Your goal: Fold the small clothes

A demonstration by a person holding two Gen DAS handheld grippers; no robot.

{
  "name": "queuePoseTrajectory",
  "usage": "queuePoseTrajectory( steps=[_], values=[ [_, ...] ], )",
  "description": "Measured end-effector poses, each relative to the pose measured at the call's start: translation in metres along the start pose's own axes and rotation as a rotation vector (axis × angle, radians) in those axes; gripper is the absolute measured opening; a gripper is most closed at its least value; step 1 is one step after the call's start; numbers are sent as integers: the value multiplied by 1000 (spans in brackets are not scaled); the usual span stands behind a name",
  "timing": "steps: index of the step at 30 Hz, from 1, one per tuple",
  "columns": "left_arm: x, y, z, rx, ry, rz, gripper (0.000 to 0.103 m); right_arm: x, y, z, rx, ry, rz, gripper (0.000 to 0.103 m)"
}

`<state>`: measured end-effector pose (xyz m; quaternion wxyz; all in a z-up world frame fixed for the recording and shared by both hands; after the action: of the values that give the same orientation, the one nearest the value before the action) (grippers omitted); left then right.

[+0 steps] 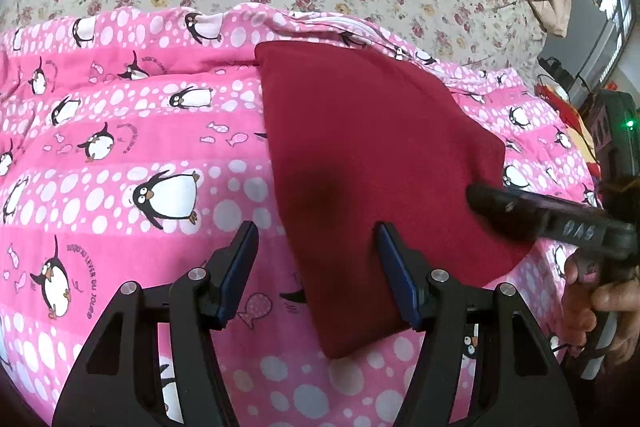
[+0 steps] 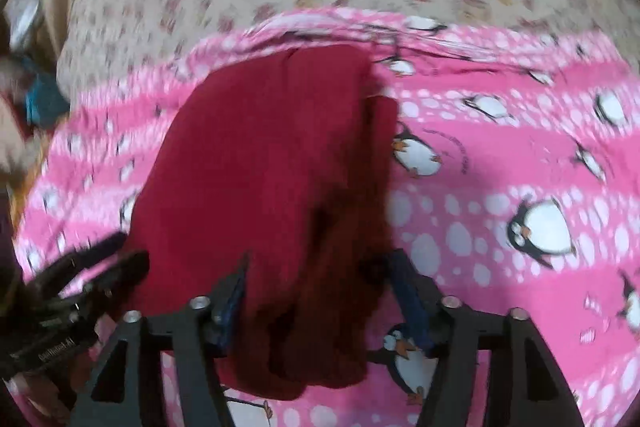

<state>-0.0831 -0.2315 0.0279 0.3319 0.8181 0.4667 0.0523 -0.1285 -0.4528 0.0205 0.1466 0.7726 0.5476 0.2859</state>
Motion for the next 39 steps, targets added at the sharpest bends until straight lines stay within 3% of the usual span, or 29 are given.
queuePoseTrajectory(
  steps=[4, 9, 10, 13, 15, 18, 24, 28, 32, 35, 36, 37, 38, 39],
  values=[
    [6, 5, -1, -7, -44, -48, 62, -13, 5, -15, -65, 76, 88, 66],
    [15, 9, -1, -6, -112, -117, 62, -14, 25, -11, -153, 119, 135, 85],
    [17, 11, 0, 0, -135, -132, 63, -14, 27, -6, -140, 122, 138, 85],
    [24, 17, 0, 7, -197, -183, 80, -22, 32, 21, -52, 150, 162, 89],
    [32, 24, 4, 4, -233, -241, 81, -26, 33, 34, -36, 174, 168, 99],
    [38, 30, 18, 42, -228, -282, 82, -25, 37, 39, -33, 194, 144, 103],
    [23, 40, 56, 174, -257, -211, 97, -29, 44, 51, -24, 241, 113, 103],
    [7, 44, 61, 194, -212, -94, 100, -29, 46, 52, 0, 244, 91, 103],
    [9, 47, 69, 216, -243, -95, 102, -33, 42, 51, -21, 270, 72, 103],
    [8, 49, 70, 219, -225, -99, 102, -34, 40, 51, -34, 281, 71, 103],
    [6, 48, 69, 212, -213, -100, 100, -32, 40, 50, -35, 277, 64, 103],
    [3, 48, 66, 202, -207, -100, 90, -32, 40, 49, -39, 273, 61, 100],
    [-1, 48, 62, 184, -188, -96, 85, -31, 39, 48, -50, 276, 62, 85],
    [-3, 47, 58, 170, -170, -91, 81, -27, 39, 45, -68, 321, 59, 60]
  ],
)
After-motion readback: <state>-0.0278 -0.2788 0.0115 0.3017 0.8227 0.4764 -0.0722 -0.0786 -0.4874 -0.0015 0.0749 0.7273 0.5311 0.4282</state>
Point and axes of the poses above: each gripper's, at about its wrist camera, not at the fingertips, and z roughly the way its jaws point, x to its left, y to its top, the point moved 1 cm from there along z, roughly the way its jaws point, and after that the axes turned 1 degree about x, right-handed, at the moved point
